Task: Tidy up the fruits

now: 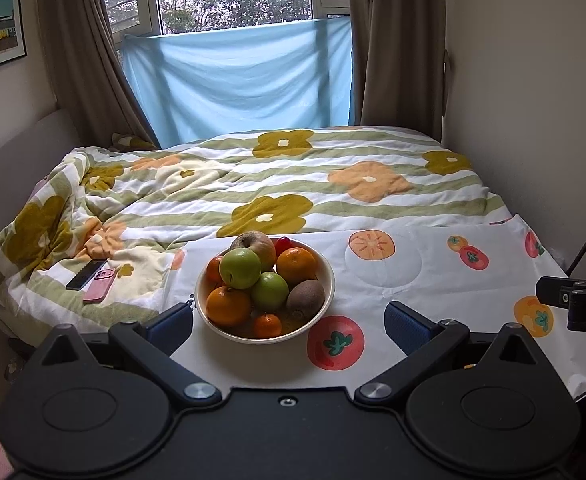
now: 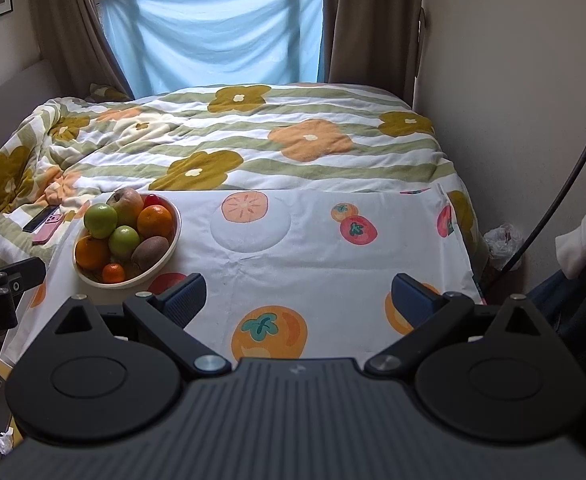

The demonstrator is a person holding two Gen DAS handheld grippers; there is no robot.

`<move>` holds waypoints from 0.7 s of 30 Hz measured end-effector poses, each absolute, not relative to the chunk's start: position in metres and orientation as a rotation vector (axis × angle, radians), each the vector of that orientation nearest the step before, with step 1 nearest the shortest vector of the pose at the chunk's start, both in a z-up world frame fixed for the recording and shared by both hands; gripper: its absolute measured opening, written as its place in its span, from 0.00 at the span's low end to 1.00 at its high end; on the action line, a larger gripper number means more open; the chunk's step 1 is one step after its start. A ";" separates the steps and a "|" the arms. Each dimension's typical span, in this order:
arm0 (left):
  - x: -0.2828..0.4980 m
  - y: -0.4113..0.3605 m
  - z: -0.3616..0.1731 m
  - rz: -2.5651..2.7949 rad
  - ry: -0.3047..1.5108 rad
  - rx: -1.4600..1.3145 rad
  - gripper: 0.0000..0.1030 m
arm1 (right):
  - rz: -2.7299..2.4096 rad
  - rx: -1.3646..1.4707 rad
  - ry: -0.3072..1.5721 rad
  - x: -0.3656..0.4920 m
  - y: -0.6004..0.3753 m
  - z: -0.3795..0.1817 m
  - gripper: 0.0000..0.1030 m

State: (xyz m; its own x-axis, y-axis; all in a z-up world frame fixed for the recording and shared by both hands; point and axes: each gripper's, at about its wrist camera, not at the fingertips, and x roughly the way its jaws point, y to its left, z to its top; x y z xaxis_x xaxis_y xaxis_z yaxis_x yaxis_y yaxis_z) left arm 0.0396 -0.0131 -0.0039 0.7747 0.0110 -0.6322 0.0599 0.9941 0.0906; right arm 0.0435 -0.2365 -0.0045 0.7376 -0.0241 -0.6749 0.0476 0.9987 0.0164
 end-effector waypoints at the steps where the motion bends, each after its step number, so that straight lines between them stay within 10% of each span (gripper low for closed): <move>1: 0.039 -0.013 -0.004 -0.027 0.685 0.110 1.00 | -0.039 0.033 0.742 0.043 -0.236 -0.005 1.00; 21: 0.038 -0.013 -0.006 -0.023 0.697 0.108 1.00 | -0.046 0.040 0.748 0.041 -0.233 -0.004 1.00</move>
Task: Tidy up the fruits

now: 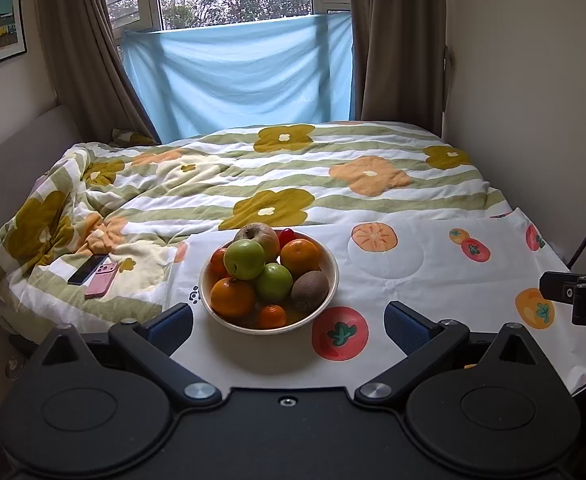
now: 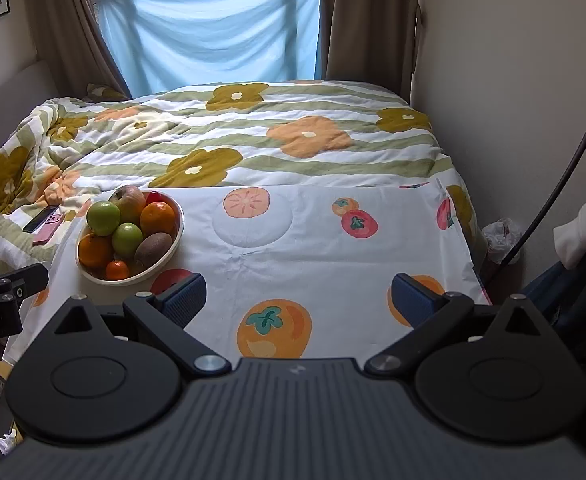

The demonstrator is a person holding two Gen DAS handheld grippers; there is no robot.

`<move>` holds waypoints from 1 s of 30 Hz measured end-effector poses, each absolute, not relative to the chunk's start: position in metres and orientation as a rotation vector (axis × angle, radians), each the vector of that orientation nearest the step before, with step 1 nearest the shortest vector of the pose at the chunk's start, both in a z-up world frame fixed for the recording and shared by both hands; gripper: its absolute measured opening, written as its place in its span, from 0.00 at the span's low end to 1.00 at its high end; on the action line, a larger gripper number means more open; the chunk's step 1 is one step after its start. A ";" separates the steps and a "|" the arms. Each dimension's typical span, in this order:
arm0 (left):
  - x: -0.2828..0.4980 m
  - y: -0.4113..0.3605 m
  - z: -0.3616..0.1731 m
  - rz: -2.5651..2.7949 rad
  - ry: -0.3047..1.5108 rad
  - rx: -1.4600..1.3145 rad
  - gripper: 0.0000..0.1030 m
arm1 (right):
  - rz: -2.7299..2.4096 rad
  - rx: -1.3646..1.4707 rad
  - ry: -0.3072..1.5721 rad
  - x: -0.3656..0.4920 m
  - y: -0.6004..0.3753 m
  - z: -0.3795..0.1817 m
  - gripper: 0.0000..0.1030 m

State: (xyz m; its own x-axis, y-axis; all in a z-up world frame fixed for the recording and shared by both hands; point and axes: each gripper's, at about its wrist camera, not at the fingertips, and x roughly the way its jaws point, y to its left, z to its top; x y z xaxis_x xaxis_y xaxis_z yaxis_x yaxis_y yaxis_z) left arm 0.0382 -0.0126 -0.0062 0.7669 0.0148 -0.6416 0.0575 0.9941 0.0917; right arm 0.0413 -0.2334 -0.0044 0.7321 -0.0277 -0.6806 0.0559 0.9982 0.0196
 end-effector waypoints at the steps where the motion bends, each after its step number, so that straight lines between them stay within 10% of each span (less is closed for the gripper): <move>1: 0.038 -0.012 -0.006 -0.023 0.696 0.108 1.00 | -0.048 0.039 0.747 0.041 -0.233 -0.004 1.00; 30: 0.036 -0.009 -0.007 -0.025 0.696 0.110 1.00 | -0.046 0.039 0.751 0.041 -0.233 -0.005 1.00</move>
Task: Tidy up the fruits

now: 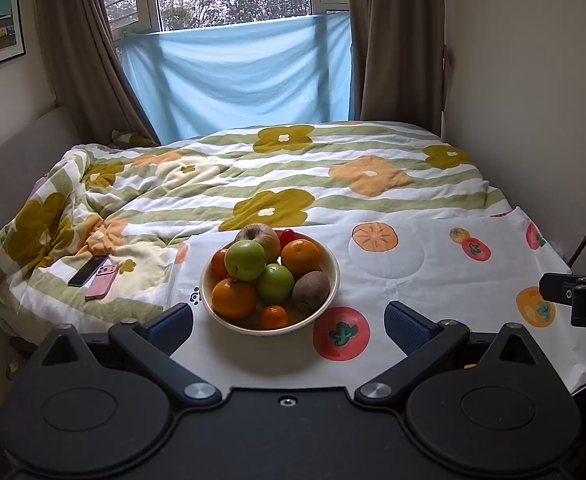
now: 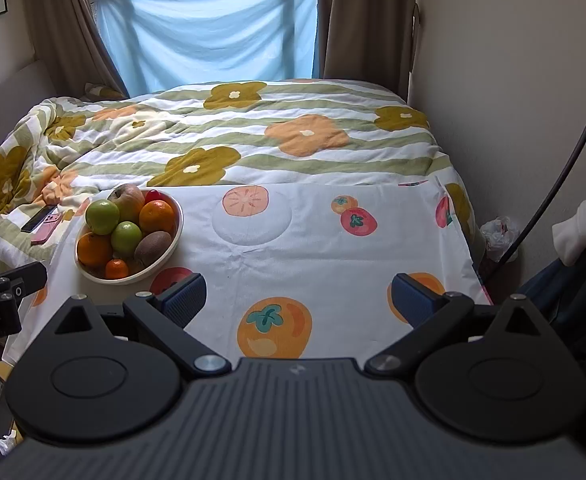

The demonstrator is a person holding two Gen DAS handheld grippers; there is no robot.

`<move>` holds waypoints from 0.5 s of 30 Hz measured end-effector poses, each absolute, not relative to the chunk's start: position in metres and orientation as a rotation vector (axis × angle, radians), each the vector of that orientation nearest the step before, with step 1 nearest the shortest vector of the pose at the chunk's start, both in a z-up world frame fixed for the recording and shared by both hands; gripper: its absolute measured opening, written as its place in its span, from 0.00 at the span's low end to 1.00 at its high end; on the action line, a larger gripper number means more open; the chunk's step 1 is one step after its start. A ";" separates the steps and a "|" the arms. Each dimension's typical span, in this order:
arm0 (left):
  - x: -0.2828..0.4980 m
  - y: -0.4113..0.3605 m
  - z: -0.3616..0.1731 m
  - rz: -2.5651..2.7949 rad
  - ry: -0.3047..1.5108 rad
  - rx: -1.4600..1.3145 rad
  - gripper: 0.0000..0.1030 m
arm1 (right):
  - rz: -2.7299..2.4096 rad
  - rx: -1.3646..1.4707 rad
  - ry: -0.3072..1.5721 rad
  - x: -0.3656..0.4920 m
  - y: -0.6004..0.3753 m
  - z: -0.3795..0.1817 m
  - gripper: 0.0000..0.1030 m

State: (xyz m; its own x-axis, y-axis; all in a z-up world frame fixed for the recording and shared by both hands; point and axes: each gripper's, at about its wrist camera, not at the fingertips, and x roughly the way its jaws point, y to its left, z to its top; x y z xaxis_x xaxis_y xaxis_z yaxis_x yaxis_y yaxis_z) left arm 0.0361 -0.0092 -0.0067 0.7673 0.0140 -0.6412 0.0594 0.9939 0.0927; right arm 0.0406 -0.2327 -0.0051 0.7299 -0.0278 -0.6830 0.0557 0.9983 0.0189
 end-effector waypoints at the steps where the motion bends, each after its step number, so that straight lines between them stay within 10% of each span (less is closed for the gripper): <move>1: 0.036 -0.009 -0.007 -0.024 0.696 0.109 1.00 | -0.046 0.039 0.752 0.041 -0.233 -0.005 1.00; 15: 0.041 -0.007 -0.008 -0.034 0.697 0.094 1.00 | -0.049 0.040 0.752 0.040 -0.233 -0.005 1.00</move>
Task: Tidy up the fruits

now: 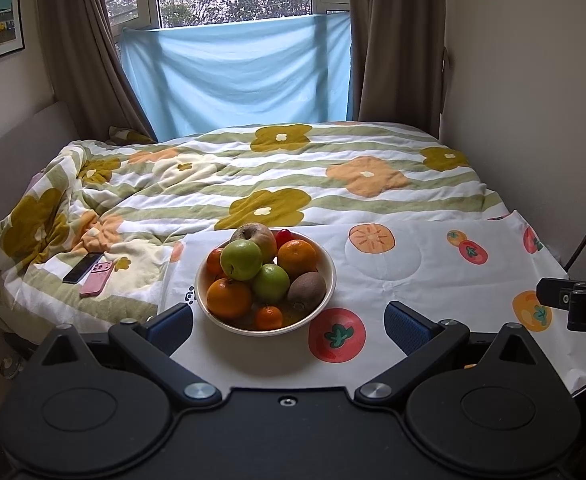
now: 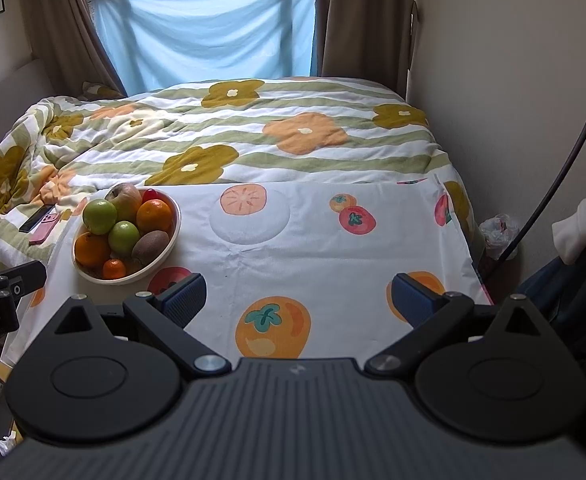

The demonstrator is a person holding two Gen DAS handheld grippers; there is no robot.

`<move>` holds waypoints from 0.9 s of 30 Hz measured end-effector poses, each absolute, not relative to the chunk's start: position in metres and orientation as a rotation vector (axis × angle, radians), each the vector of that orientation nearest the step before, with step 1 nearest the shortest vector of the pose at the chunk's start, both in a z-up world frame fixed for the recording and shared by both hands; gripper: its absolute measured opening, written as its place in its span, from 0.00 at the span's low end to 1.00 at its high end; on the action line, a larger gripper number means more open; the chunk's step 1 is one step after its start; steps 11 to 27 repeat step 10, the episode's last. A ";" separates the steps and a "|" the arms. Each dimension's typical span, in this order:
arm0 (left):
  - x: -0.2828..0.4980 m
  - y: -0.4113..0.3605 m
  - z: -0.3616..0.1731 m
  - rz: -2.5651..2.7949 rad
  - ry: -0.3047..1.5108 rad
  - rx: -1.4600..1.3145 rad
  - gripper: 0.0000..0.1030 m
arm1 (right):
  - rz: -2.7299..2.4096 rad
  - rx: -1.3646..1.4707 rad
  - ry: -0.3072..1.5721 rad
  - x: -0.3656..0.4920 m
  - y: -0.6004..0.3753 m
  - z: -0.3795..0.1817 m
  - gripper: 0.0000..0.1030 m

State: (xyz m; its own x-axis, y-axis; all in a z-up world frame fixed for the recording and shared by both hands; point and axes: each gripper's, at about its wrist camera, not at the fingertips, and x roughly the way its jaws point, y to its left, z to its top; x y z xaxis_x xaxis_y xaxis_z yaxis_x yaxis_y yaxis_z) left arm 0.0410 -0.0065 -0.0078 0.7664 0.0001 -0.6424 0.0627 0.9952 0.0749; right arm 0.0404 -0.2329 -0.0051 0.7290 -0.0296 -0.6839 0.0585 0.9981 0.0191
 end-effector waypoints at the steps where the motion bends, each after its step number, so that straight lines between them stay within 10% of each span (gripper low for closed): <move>1: 0.041 -0.006 -0.008 -0.034 0.695 0.096 1.00 | -0.047 0.040 0.753 0.041 -0.233 -0.005 1.00; 27: 0.042 -0.004 -0.008 -0.046 0.687 0.088 1.00 | -0.047 0.040 0.753 0.041 -0.233 -0.005 1.00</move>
